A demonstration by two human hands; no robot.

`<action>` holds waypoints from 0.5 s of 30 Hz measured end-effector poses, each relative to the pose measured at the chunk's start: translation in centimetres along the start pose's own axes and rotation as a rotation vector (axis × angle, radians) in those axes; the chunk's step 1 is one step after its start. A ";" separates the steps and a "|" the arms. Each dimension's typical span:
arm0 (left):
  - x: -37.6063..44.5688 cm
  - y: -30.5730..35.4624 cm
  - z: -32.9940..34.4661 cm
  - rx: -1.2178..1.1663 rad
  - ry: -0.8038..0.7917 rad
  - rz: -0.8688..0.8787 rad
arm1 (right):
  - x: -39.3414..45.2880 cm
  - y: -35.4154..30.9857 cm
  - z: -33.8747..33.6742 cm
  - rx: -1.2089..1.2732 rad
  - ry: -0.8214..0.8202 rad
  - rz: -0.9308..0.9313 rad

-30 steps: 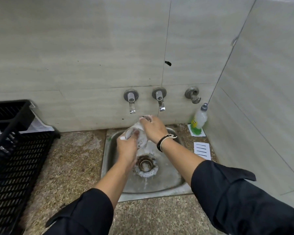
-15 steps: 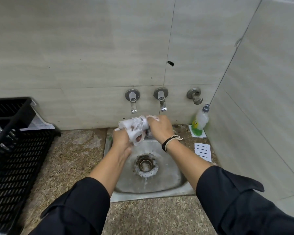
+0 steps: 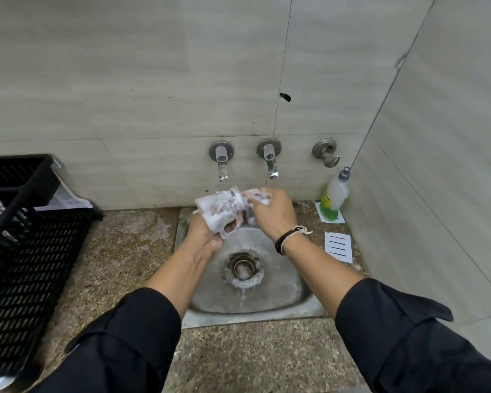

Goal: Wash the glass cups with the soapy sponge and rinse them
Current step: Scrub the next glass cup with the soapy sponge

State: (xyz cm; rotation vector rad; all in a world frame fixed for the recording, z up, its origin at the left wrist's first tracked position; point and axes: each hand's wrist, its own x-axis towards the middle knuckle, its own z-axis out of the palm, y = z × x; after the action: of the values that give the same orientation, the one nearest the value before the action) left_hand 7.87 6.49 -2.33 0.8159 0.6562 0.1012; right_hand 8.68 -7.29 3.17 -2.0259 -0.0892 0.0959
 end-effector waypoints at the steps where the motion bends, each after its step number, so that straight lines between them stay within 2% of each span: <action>1: -0.3 -0.4 0.0 0.031 -0.037 -0.019 | 0.3 0.0 -0.2 -0.010 0.012 0.018; 3: -0.9 -1.0 0.3 0.059 -0.059 -0.013 | 0.3 -0.4 -0.4 -0.020 0.042 0.019; 6: -0.8 0.1 0.6 0.032 -0.010 0.024 | -1.0 -0.7 -0.3 -0.044 0.044 -0.116; 8: -1.3 -0.1 0.6 0.052 -0.066 0.024 | -1.3 0.1 -0.2 -0.115 0.075 -0.167; 9: -2.0 -0.7 0.8 0.050 -0.090 0.017 | -1.0 0.3 -0.2 -0.136 0.127 -0.152; 11: -2.3 -2.0 0.9 0.013 -0.037 -0.008 | -0.9 0.1 0.3 -0.092 0.304 -0.139; 13: -2.0 -2.3 1.2 -0.067 0.051 -0.019 | -2.3 -0.3 1.7 -0.083 0.410 -0.246; 15: -1.6 -2.3 1.4 -0.135 0.034 -0.030 | -4.1 1.1 3.7 -0.152 0.318 -0.309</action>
State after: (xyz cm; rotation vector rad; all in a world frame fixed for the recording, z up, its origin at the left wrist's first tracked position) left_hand 7.03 3.48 -2.45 0.6751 0.6862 0.1316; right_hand 4.21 -4.96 0.64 -2.1281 -0.2110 -0.4380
